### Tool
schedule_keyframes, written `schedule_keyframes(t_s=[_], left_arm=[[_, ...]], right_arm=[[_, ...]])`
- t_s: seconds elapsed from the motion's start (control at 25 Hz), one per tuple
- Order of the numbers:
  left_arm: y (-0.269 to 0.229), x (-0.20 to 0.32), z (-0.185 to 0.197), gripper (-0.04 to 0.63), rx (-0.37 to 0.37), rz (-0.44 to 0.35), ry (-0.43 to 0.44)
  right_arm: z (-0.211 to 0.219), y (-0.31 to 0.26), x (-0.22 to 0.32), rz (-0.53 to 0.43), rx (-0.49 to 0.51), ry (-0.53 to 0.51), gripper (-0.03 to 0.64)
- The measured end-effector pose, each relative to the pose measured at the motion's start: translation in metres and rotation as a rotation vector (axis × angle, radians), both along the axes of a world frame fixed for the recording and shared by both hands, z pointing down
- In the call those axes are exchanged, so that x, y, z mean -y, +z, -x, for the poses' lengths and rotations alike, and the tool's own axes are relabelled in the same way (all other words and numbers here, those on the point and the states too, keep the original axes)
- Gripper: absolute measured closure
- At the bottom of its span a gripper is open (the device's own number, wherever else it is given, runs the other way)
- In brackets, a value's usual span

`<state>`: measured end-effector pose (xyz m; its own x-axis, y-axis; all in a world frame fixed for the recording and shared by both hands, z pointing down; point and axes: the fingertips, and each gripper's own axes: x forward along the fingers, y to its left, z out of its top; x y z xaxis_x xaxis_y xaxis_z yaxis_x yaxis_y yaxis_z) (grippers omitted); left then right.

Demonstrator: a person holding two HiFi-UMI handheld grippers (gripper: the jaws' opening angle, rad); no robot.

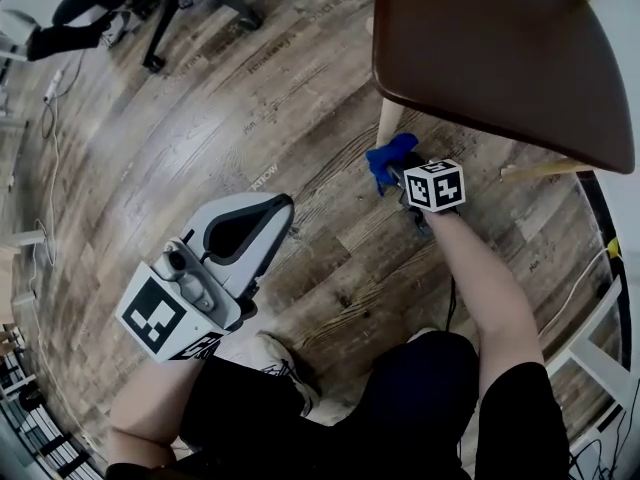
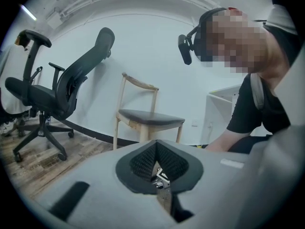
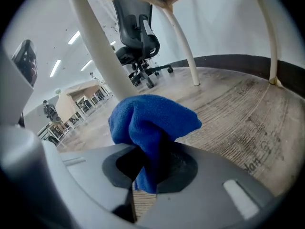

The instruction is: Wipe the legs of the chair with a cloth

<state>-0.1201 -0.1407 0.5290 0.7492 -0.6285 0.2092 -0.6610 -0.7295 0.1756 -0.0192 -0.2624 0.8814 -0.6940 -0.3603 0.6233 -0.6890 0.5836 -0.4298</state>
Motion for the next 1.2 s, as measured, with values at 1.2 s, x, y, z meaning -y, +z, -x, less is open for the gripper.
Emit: schedule_keyframes(t_s=[1.2], left_arm=[[-0.023,0.008,-0.045,0.595,-0.159,-0.074,0.088]], right_arm=[[0.030,-0.326,-0.038,-0.323,0.421,0.028,0.552]])
